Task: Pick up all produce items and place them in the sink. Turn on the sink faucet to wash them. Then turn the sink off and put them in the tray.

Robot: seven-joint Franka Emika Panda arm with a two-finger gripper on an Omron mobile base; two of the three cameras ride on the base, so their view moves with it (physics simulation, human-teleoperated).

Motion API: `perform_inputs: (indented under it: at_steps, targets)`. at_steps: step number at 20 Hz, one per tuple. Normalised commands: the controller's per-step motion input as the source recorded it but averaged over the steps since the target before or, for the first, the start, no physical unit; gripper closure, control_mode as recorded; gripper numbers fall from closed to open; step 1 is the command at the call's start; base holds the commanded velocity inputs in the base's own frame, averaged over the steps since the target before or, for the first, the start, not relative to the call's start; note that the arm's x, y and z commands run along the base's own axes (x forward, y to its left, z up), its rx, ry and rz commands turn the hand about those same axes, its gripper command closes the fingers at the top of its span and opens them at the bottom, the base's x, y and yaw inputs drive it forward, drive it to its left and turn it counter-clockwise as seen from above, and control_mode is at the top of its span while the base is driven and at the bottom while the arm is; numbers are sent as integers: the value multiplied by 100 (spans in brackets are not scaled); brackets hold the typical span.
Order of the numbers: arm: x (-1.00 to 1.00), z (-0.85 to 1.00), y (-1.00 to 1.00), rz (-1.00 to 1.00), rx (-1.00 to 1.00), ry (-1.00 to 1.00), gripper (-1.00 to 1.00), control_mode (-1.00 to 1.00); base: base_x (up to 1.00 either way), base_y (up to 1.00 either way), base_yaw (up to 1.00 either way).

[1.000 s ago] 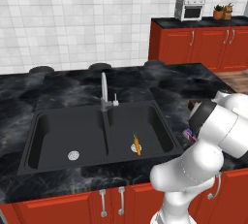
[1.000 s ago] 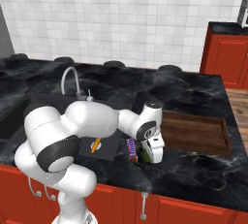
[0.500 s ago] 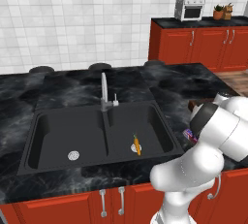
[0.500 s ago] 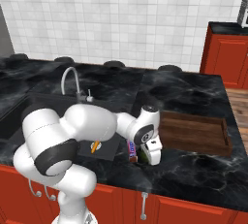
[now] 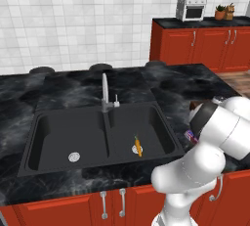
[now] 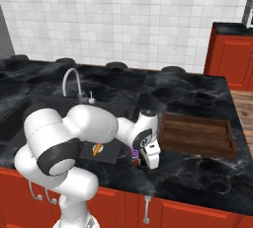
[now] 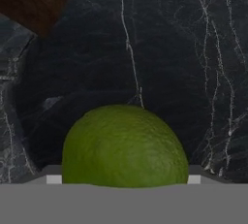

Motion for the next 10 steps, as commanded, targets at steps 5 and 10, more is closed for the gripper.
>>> perform_inputs:
  at_steps: [5, 10]
  targets:
    - [4, -10, 3, 1, 0, 3, 100, -100, 0, 0, 0]
    - [2, 2, -1, 2, 0, -2, 100, -100, 0, 0, 0]
